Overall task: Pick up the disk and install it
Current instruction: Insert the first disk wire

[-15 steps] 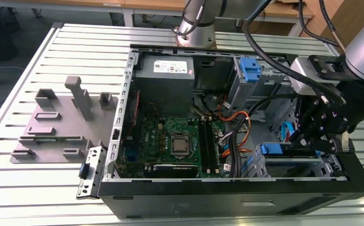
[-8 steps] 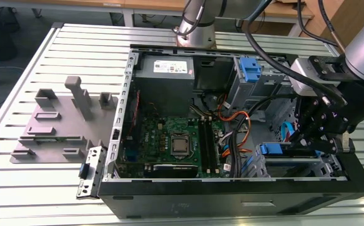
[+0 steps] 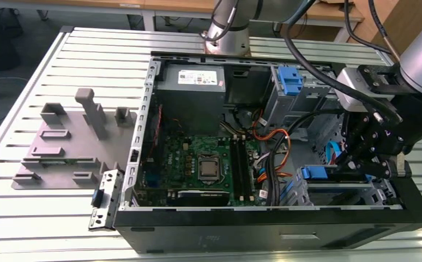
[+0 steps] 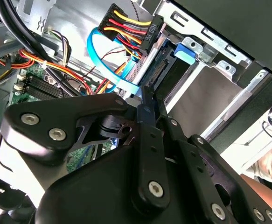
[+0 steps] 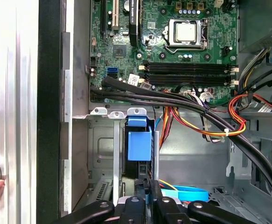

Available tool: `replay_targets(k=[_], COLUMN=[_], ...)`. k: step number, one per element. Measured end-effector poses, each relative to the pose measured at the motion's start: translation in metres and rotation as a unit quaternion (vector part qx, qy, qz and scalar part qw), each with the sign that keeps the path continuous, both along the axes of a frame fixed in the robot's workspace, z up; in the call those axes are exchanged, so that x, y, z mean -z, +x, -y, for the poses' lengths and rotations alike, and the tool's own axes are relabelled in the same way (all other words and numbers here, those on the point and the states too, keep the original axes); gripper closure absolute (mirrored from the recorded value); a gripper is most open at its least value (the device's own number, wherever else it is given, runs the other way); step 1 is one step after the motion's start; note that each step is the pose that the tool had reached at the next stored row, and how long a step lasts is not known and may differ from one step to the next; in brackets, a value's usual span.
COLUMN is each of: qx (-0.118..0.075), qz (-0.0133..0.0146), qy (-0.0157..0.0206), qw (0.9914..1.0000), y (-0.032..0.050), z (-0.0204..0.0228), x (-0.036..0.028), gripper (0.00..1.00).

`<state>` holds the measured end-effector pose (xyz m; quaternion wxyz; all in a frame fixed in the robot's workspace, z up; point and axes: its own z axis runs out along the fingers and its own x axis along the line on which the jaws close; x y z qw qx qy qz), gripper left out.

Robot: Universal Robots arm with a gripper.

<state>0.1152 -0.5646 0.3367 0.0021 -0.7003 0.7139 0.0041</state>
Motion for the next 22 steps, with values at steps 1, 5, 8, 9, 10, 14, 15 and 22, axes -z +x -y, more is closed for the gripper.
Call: replay_targets(k=[1,5,8,9,10,14,15,22], qx=[0.0,0.0,0.0,0.0,0.0,0.0,0.0,0.0], qz=[0.0,0.0,0.0,0.0,0.0,0.0,0.0,0.0], qy=[0.0001,-0.0002,0.0003,0.0001,0.0002,-0.0001,0.0,-0.0001], qw=[1.0,1.0,1.0,1.0,1.0,1.0,1.0,1.0], y=[0.0,0.0,0.0,0.0,0.0,0.0,0.0,0.0], z=[0.0,0.0,0.0,0.0,0.0,0.0,-0.0001,0.0], x=[0.0001,0.0014,0.0023,0.0023,0.0023,0.0023,0.0028,0.0054], gripper=[0.84,0.84,0.84,0.84,0.84,0.84,0.84,0.84])
